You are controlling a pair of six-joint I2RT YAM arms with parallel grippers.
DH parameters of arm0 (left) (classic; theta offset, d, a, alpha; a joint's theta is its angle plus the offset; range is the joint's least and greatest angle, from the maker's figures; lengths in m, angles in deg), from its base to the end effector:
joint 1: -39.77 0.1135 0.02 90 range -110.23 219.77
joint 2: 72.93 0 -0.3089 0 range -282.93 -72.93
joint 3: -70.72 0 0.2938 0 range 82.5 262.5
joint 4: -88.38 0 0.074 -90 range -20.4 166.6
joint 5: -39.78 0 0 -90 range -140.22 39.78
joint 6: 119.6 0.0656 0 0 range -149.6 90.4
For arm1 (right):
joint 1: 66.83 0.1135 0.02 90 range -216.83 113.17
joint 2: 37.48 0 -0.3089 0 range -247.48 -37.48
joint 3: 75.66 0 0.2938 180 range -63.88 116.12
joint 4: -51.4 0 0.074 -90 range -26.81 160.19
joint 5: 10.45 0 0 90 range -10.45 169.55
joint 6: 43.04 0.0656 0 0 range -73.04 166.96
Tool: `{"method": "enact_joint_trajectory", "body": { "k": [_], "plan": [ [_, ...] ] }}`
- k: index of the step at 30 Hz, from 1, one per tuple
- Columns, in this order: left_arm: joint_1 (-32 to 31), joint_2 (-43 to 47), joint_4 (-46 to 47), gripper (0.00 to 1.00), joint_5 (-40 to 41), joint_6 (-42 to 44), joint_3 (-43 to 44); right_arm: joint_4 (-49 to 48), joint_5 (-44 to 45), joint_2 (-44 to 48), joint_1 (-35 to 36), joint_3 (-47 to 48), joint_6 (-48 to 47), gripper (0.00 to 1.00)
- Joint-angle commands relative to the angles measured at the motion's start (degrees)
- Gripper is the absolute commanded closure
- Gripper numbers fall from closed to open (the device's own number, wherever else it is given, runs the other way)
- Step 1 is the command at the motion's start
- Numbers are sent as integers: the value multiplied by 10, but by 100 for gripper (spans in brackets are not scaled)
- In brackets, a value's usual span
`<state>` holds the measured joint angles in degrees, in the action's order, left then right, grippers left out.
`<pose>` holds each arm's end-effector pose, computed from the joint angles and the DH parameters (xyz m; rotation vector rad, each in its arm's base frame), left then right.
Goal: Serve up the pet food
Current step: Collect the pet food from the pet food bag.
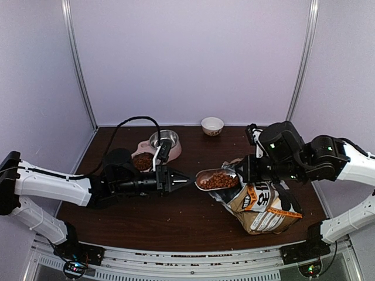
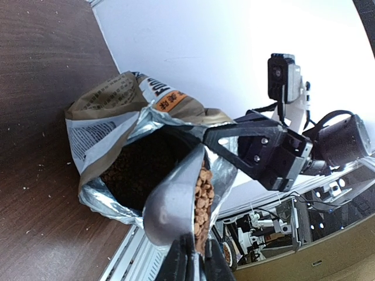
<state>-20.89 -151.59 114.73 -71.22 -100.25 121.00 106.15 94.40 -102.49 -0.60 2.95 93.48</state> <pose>0.1524 -0.3192 0.2719 0.1840 2.0428 -1.9297 0.1277 0.2481 0.3721 -0.2671 2.3562 0.7243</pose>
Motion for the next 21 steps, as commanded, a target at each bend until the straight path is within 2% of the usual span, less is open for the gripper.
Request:
{"method": "enact_joint_trajectory", "body": {
  "k": [1, 8, 18, 21],
  "plan": [
    [7, 32, 72, 100, -3, -30, -13, -92, 7, 26, -1, 31, -5, 100],
    [11, 52, 79, 100, -2, -45, -26, -95, 8, 30, -2, 27, -2, 100],
    [15, 37, 173, 100, -15, -90, -34, -99, 10, 40, -6, 13, 4, 100],
    [21, 42, 173, 100, -12, -93, -37, -101, 9, 41, -7, 10, 5, 100]
  ]
}}
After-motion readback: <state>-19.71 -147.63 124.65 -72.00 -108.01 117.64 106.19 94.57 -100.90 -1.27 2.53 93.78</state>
